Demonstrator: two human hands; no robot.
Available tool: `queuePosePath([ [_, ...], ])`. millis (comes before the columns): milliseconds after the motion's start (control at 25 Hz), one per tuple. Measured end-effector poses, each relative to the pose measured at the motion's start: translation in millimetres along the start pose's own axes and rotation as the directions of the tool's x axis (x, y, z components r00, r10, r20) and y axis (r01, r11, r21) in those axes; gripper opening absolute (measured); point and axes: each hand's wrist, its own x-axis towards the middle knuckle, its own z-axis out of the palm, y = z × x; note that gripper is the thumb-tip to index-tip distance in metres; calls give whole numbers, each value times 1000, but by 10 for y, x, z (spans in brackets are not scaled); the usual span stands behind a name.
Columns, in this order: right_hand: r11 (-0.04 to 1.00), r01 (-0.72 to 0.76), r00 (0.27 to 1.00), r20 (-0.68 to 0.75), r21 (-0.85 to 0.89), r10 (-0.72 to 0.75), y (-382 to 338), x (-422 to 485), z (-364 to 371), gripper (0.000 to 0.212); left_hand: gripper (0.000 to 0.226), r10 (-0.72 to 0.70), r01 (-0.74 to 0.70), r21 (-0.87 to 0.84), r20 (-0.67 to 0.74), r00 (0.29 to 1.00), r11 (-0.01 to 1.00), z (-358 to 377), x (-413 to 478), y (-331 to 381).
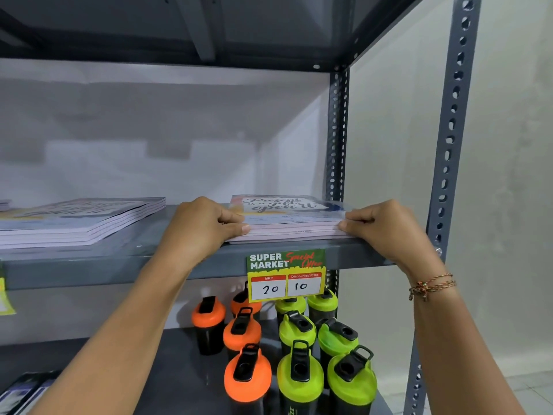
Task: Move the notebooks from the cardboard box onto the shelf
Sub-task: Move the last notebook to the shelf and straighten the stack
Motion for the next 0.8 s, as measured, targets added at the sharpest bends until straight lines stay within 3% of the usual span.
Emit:
queuePosePath([
  [800, 1000, -7, 997, -77, 20, 9, 109, -40, 15, 36, 38, 55, -53, 31, -91, 994, 998, 22, -88, -69],
])
